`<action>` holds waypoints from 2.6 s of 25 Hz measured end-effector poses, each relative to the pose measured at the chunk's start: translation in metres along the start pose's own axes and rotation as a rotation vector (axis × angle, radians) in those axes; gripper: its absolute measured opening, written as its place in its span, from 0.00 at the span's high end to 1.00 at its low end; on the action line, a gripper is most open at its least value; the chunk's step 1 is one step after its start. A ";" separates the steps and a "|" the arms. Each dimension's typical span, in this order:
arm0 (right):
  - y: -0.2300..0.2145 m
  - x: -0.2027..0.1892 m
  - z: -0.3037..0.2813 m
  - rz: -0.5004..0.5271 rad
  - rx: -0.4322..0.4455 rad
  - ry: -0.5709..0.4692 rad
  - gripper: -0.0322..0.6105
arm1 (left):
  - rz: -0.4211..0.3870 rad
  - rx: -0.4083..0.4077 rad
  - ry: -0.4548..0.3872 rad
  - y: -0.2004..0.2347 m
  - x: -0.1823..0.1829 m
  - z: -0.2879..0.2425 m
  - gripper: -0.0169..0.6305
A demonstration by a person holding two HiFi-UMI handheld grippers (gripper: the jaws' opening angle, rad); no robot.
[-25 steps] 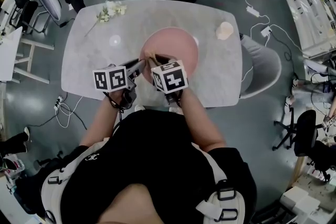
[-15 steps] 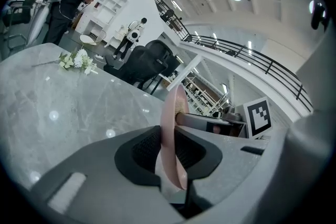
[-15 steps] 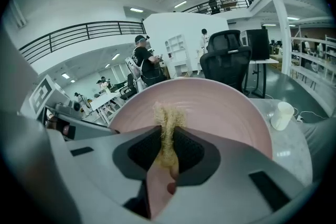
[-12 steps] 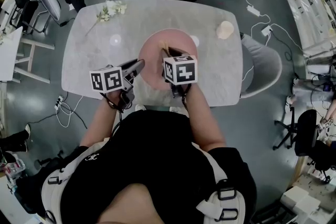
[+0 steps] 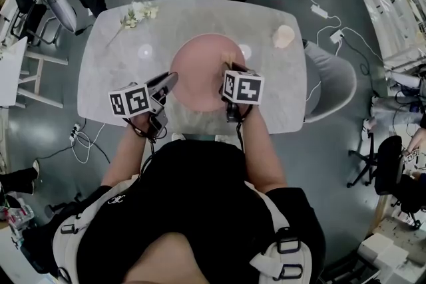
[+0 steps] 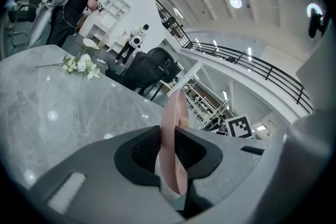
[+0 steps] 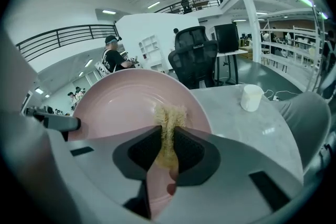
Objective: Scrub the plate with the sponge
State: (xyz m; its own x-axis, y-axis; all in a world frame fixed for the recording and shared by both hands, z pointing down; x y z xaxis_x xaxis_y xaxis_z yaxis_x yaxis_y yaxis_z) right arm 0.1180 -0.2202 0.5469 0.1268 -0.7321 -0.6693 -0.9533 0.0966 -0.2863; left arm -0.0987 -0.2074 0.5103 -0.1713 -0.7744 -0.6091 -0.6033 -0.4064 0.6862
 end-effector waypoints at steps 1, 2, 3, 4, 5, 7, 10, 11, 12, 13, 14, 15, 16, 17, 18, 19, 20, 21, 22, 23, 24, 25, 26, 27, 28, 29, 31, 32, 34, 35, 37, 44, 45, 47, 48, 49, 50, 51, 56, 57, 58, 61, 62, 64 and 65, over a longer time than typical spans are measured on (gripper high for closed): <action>-0.003 -0.004 0.000 -0.008 -0.011 0.007 0.84 | 0.003 0.004 -0.005 0.002 0.001 0.000 0.86; -0.005 -0.008 0.000 -0.014 -0.023 0.014 0.84 | 0.007 0.008 -0.011 0.003 0.003 0.001 0.86; -0.007 -0.013 0.000 -0.019 -0.032 0.021 0.84 | 0.011 0.012 -0.018 0.004 0.004 0.002 0.86; -0.008 -0.019 0.001 -0.023 -0.038 0.030 0.84 | 0.016 0.016 -0.024 0.004 0.004 0.004 0.86; -0.008 -0.024 0.002 -0.028 -0.040 0.039 0.84 | 0.019 0.020 -0.029 0.004 0.004 0.005 0.86; -0.007 -0.035 0.003 -0.038 -0.039 0.057 0.84 | 0.017 0.025 -0.032 0.003 0.003 0.007 0.86; -0.006 -0.037 0.002 -0.042 -0.049 0.049 0.84 | -0.007 0.016 -0.006 0.001 -0.002 0.006 0.86; -0.005 -0.035 0.002 -0.037 -0.049 0.040 0.84 | -0.017 0.010 0.006 0.000 -0.004 0.004 0.86; -0.003 -0.031 0.002 -0.027 -0.045 0.033 0.84 | -0.025 0.006 0.016 -0.002 -0.007 0.003 0.86; 0.001 -0.027 0.002 -0.012 -0.035 0.028 0.84 | -0.030 0.005 0.021 -0.003 -0.008 0.001 0.86; 0.007 -0.023 0.002 0.005 -0.020 0.025 0.84 | -0.032 0.007 0.024 -0.003 -0.009 0.000 0.86; 0.014 -0.020 0.001 0.022 0.000 0.022 0.84 | -0.033 0.010 0.026 -0.002 -0.010 -0.001 0.86; 0.023 -0.016 0.001 0.039 0.023 0.018 0.84 | -0.035 0.014 0.027 -0.002 -0.010 -0.001 0.86; 0.032 -0.014 0.000 0.056 0.046 0.014 0.84 | -0.036 0.015 0.029 -0.003 -0.009 -0.002 0.86; 0.042 -0.011 0.000 0.072 0.065 0.009 0.84 | -0.036 0.017 0.029 -0.004 -0.009 -0.002 0.86; 0.051 -0.009 -0.001 0.087 0.080 0.005 0.84 | -0.036 0.019 0.030 -0.005 -0.008 -0.002 0.86; 0.060 -0.008 -0.001 0.100 0.092 0.001 0.84 | -0.033 0.022 0.030 -0.005 -0.008 -0.001 0.86; 0.069 -0.008 -0.002 0.112 0.105 -0.001 0.84 | -0.028 0.027 0.030 -0.004 -0.008 -0.001 0.86; 0.078 -0.009 -0.002 0.126 0.118 0.000 0.84 | -0.023 0.034 0.029 -0.003 -0.008 0.000 0.86; 0.087 -0.011 -0.003 0.140 0.131 0.004 0.84 | -0.016 0.041 0.028 -0.001 -0.008 0.000 0.86; 0.095 -0.013 -0.004 0.156 0.146 0.009 0.84 | -0.009 0.049 0.025 0.001 -0.008 0.001 0.86; 0.102 -0.016 -0.005 0.171 0.162 0.015 0.84 | 0.001 0.056 0.019 0.004 -0.008 0.002 0.86; 0.109 -0.018 -0.005 0.185 0.180 0.020 0.84 | 0.011 0.063 0.012 0.006 -0.008 0.002 0.86; 0.114 -0.021 -0.005 0.197 0.201 0.025 0.84 | 0.022 0.069 0.003 0.008 -0.007 0.003 0.86; 0.120 -0.023 -0.006 0.205 0.222 0.030 0.84 | 0.032 0.076 -0.007 0.010 -0.006 0.005 0.86; 0.124 -0.026 -0.006 0.213 0.243 0.035 0.84 | 0.043 0.081 -0.020 0.012 -0.005 0.006 0.86; 0.131 -0.030 -0.006 0.233 0.275 0.044 0.84 | 0.066 0.087 -0.047 0.017 -0.002 0.010 0.86; 0.134 -0.033 -0.006 0.243 0.283 0.048 0.84 | 0.077 0.088 -0.060 0.018 0.000 0.012 0.86; 0.136 -0.036 -0.005 0.259 0.278 0.056 0.84 | 0.094 0.087 -0.081 0.020 0.002 0.015 0.86; 0.135 -0.037 -0.005 0.261 0.271 0.059 0.84 | 0.100 0.086 -0.090 0.021 0.003 0.017 0.86; 0.132 -0.039 -0.004 0.249 0.269 0.066 0.84 | 0.107 0.082 -0.102 0.021 0.006 0.020 0.86; 0.103 -0.040 -0.003 0.205 0.195 0.065 0.84 | 0.117 0.070 -0.112 0.019 0.008 0.022 0.86; 0.098 -0.041 -0.003 0.204 0.175 0.065 0.84 | 0.119 0.069 -0.112 0.019 0.007 0.023 0.86; 0.086 -0.042 -0.002 0.200 0.132 0.065 0.84 | 0.120 0.067 -0.115 0.018 0.007 0.024 0.86; 0.079 -0.043 -0.002 0.196 0.108 0.066 0.84 | 0.120 0.065 -0.116 0.018 0.007 0.026 0.86; 0.072 -0.044 -0.002 0.191 0.082 0.068 0.84 | 0.121 0.063 -0.117 0.018 0.007 0.027 0.86; 0.065 -0.044 -0.002 0.186 0.058 0.068 0.84 | 0.124 0.060 -0.117 0.018 0.007 0.028 0.86; 0.059 -0.045 -0.002 0.182 0.036 0.068 0.84 | 0.126 0.055 -0.116 0.018 0.007 0.029 0.86; 0.041 -0.031 -0.005 0.207 -0.047 0.012 0.84 | 0.118 0.031 -0.091 0.018 0.003 0.025 0.86; 0.037 -0.029 -0.006 0.210 -0.063 0.012 0.84 | 0.124 0.029 -0.083 0.018 0.002 0.023 0.86; 0.034 -0.027 -0.005 0.212 -0.077 0.014 0.84 | 0.139 0.029 -0.076 0.019 0.000 0.021 0.86; 0.028 -0.010 0.015 0.183 -0.092 -0.030 0.84 | 0.221 0.037 -0.069 0.027 -0.002 0.021 0.86; 0.028 -0.002 0.024 0.164 -0.080 -0.058 0.84 | 0.256 0.038 -0.071 0.031 -0.003 0.021 0.87; 0.030 0.014 0.043 0.140 -0.051 -0.129 0.84 | 0.334 0.038 -0.073 0.039 -0.006 0.021 0.88; 0.032 0.022 0.053 0.136 -0.038 -0.171 0.84 | 0.367 0.039 -0.072 0.044 -0.008 0.020 0.88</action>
State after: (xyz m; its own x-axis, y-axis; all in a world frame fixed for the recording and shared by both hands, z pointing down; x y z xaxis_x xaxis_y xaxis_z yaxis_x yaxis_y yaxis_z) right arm 0.1045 -0.1977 0.4869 0.0374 -0.5888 -0.8074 -0.9740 0.1591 -0.1612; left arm -0.1392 -0.2093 0.5370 -0.4350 -0.8285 -0.3526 -0.5208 -0.0879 0.8491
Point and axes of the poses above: the fingertips, and each gripper's own axes: z backward along the fingers, y to its left, x out of its top, the point moved 4 cm from there along z, backward along the fingers, and after that the axes turned 2 degrees about y, right-handed, at the moved point
